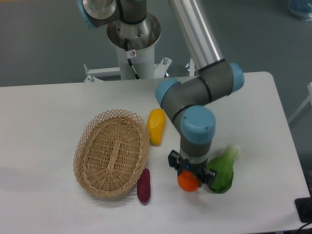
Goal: Pick up the orange from the table
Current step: 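Lift the held orange up above the bok choy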
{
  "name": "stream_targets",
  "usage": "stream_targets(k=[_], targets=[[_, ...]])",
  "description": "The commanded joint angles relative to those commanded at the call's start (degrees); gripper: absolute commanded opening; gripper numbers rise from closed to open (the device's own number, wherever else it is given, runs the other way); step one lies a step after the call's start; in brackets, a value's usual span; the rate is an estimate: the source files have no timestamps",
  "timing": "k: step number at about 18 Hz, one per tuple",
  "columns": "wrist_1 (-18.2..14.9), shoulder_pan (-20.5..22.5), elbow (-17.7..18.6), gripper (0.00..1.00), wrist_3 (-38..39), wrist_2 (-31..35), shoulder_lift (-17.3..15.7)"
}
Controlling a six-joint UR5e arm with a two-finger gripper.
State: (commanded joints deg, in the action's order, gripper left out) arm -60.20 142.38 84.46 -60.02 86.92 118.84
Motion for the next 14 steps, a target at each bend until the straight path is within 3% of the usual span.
stream_targets(k=[5,11,14], targets=[[-5.98,3.34,-0.09,0.38,-6.23,0.0,-3.78],[-6.42,6.94,-0.09,0.38,-14.85,0.35,-5.02],[-8.36,8.09,0.0,0.39,-16.18,0.79,-5.37]])
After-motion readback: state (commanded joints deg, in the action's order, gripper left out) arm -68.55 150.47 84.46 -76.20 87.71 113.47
